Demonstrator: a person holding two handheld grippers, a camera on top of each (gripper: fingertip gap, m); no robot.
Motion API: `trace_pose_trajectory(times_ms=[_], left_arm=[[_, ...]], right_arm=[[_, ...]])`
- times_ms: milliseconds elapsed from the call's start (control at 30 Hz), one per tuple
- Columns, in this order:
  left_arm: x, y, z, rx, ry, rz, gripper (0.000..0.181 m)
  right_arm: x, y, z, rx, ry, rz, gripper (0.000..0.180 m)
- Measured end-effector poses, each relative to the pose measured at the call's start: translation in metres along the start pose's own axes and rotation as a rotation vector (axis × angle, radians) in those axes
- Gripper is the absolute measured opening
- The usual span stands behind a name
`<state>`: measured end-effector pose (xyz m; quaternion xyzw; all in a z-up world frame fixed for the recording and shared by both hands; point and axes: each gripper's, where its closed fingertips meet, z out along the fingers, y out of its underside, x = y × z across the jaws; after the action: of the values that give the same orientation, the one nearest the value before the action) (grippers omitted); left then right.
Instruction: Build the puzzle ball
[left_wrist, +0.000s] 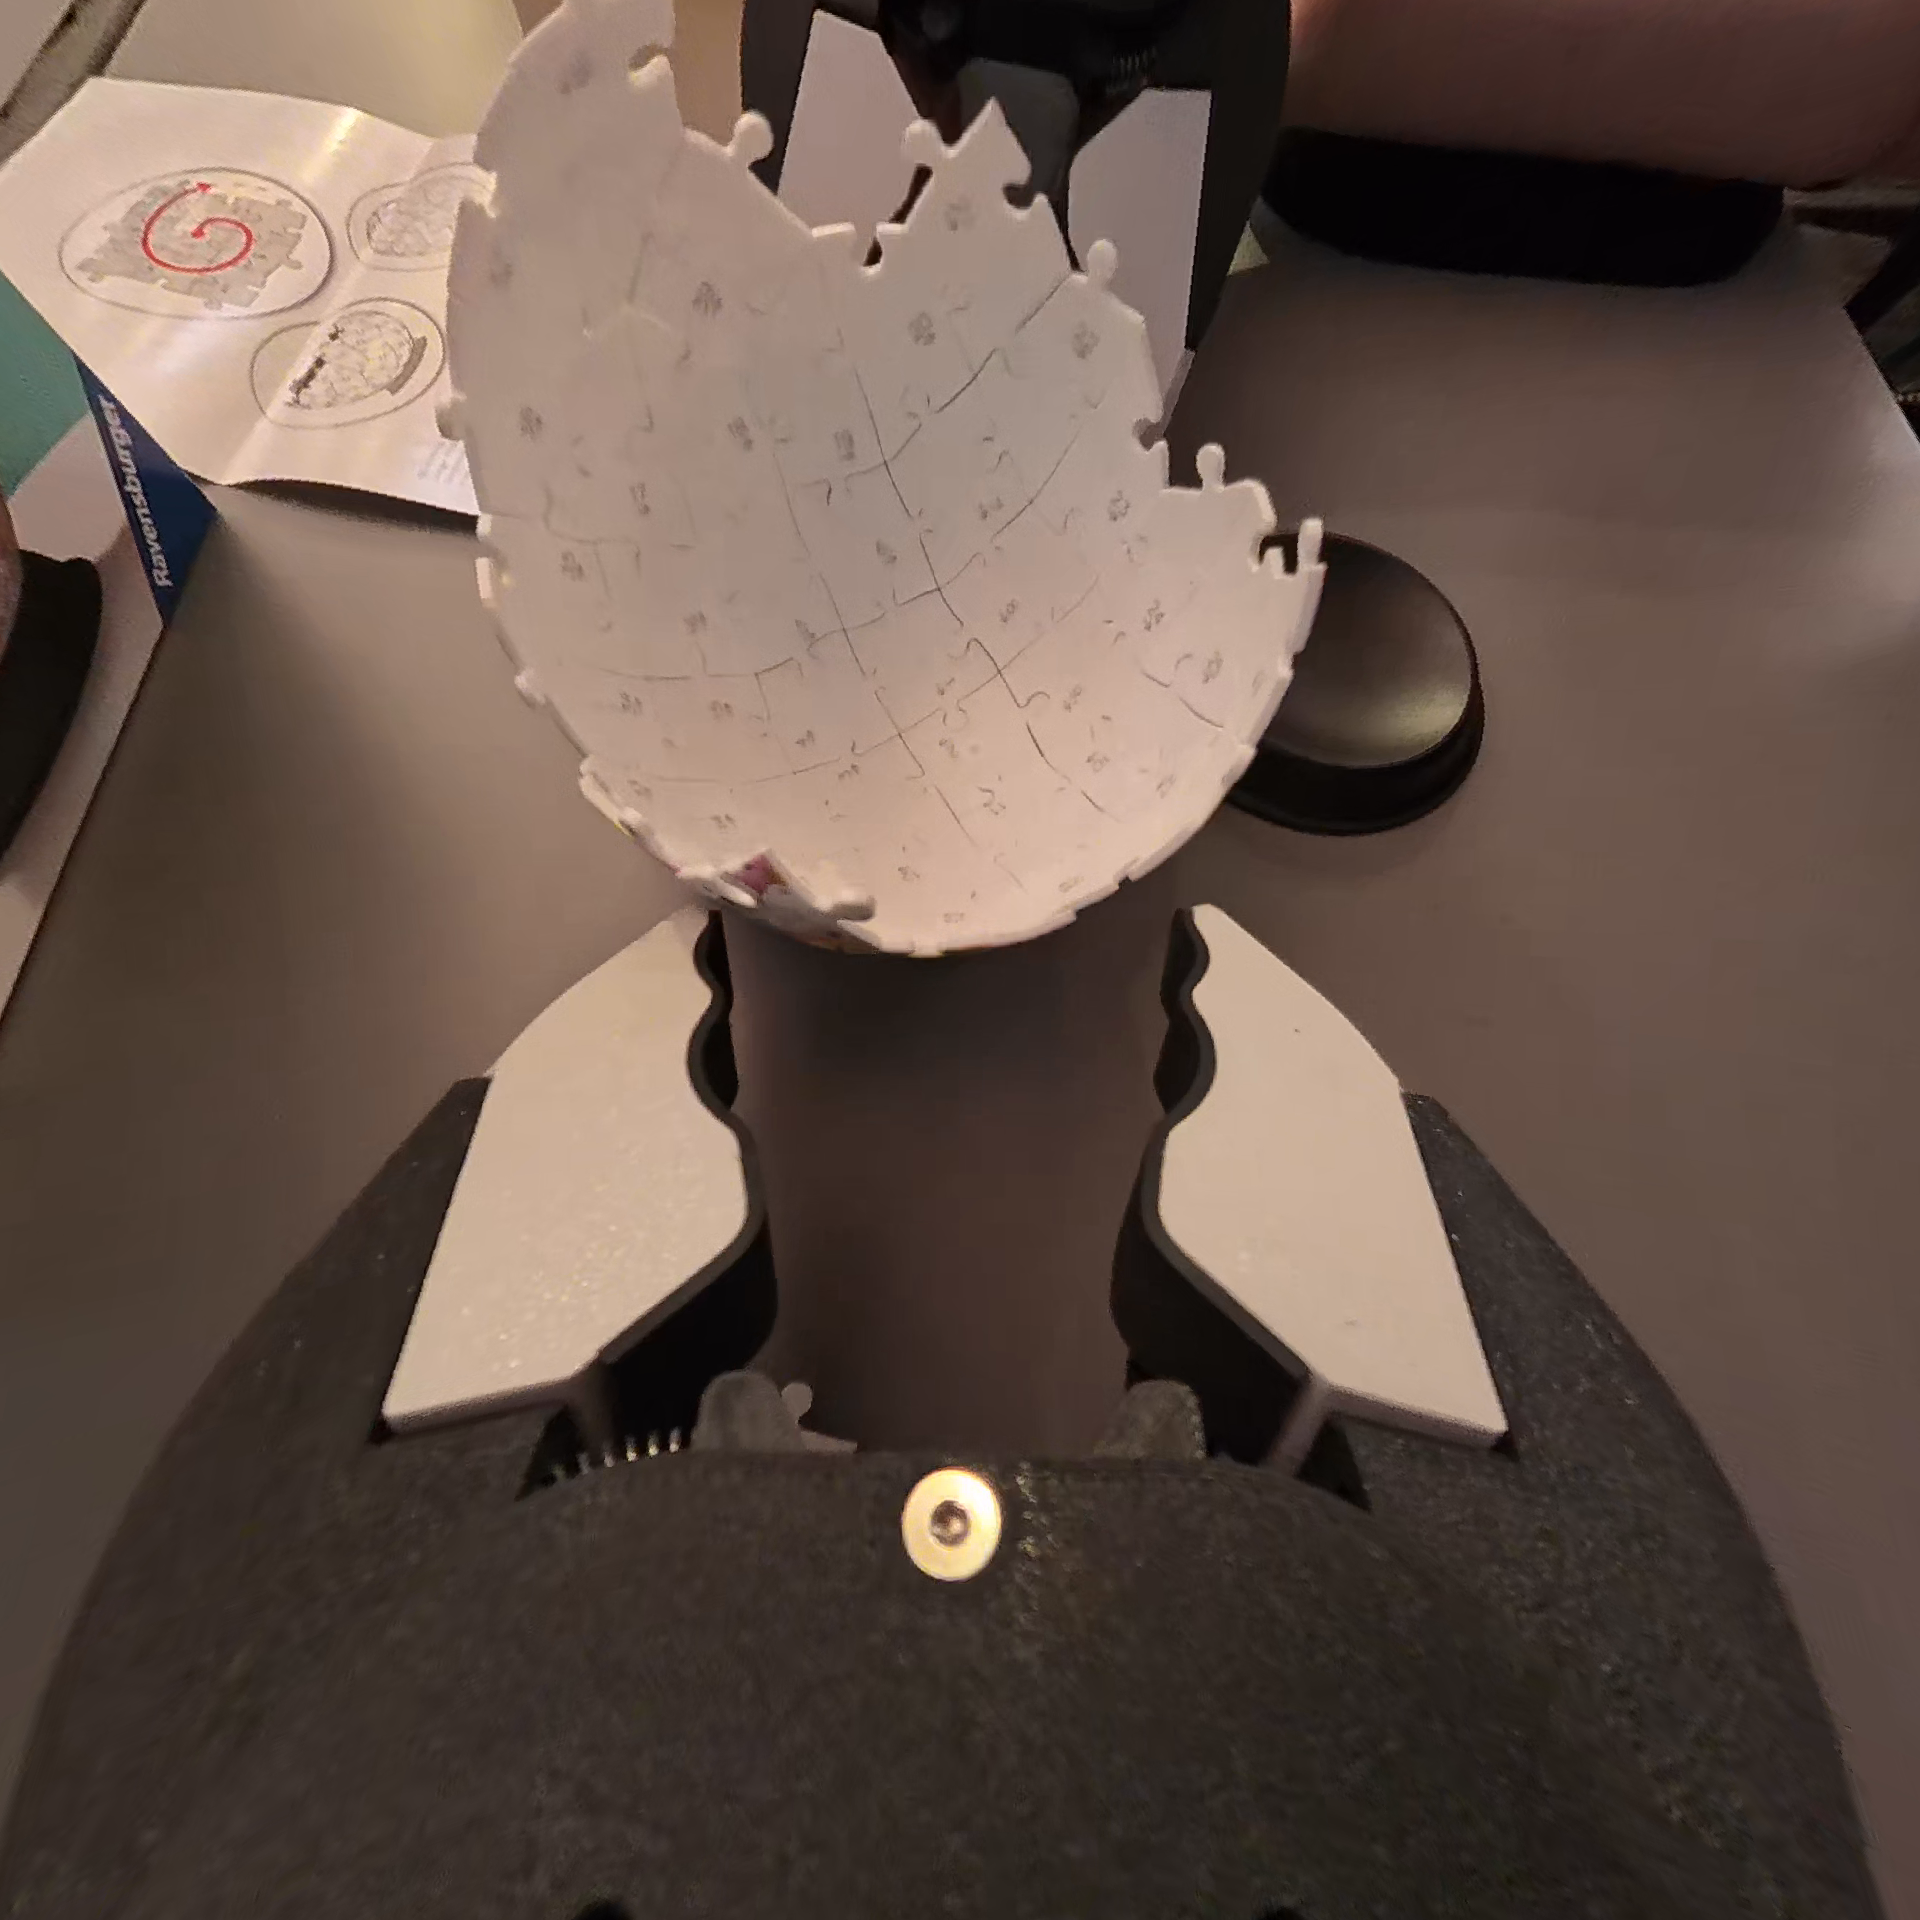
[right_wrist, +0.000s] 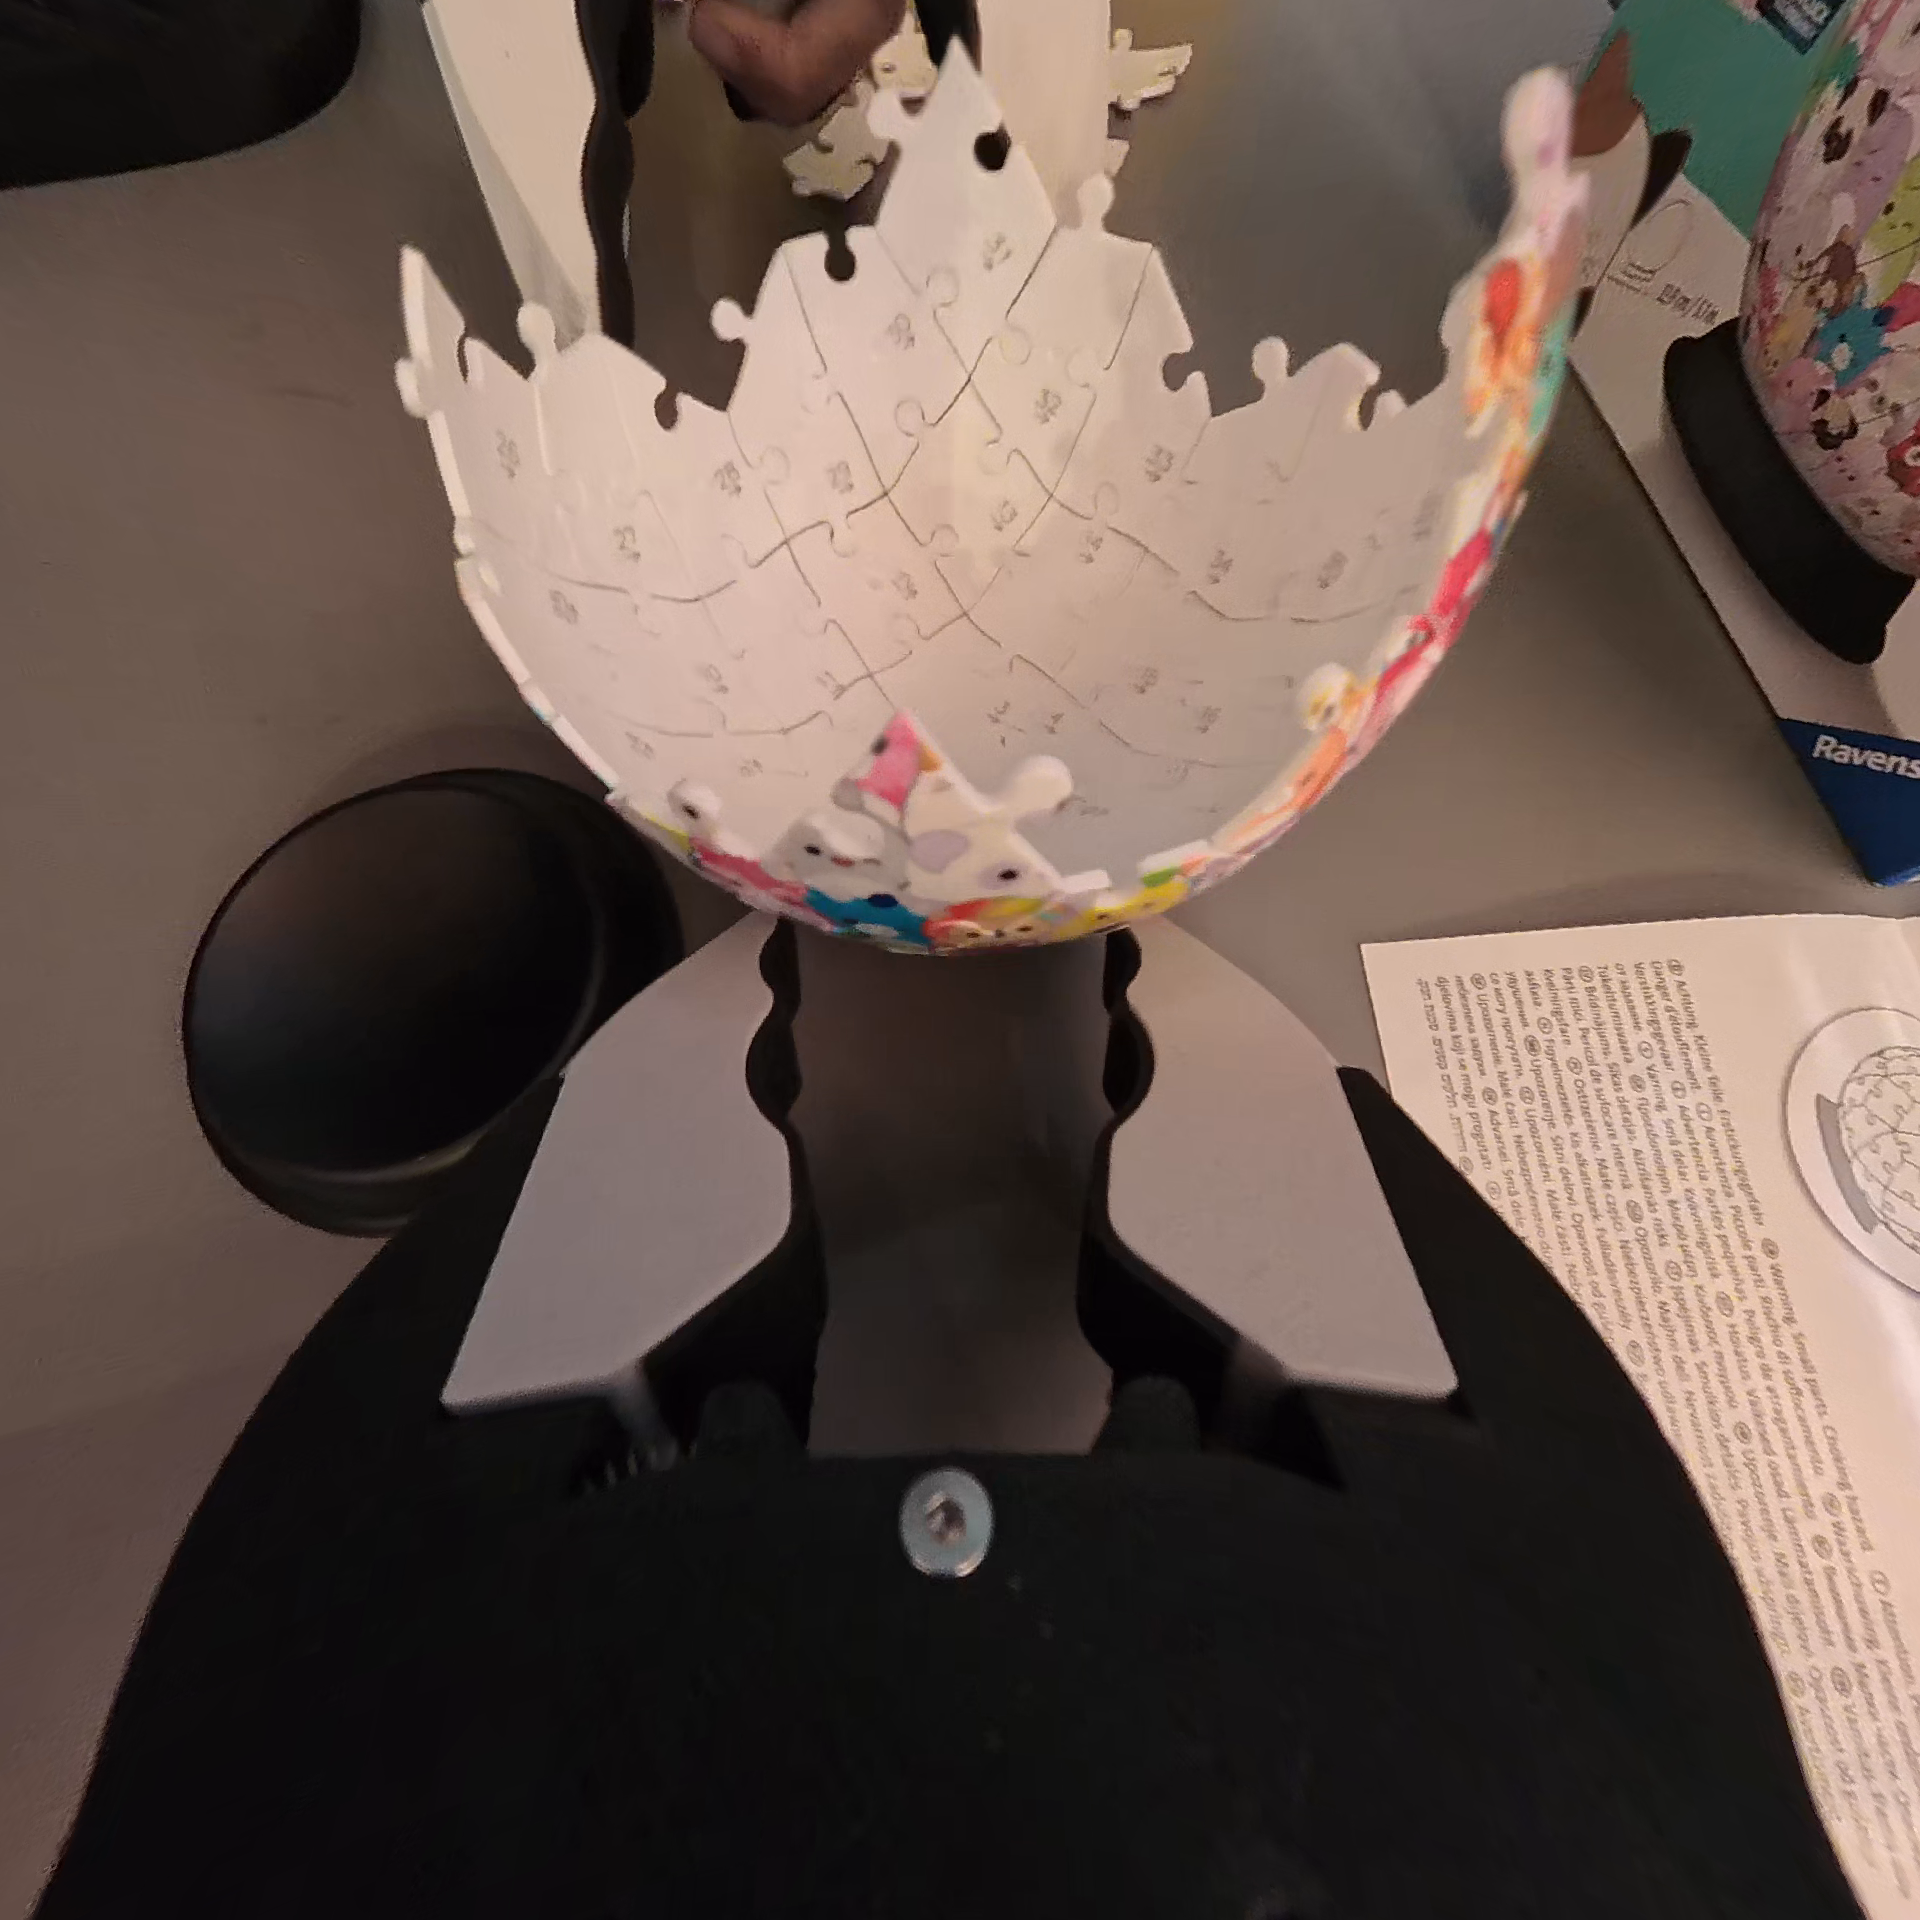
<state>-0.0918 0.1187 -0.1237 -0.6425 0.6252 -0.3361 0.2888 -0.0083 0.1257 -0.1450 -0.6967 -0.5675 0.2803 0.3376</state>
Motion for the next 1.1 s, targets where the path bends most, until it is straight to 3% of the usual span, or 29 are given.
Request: trace_pose_trajectory(times_ms=[633, 1100], left_arm=[[0.046, 0.004, -0.026, 0.067, -0.074, -0.056, 0.075], [0.056, -0.001, -0.019, 0.121, -0.121, -0.09, 0.076]], right_arm=[[-0.03, -0.003, 0.019, -0.09, -0.11, -0.044, 0.058], [-0.018, 0.019, -0.008, -0.199, -0.061, 0.014, 0.057]])
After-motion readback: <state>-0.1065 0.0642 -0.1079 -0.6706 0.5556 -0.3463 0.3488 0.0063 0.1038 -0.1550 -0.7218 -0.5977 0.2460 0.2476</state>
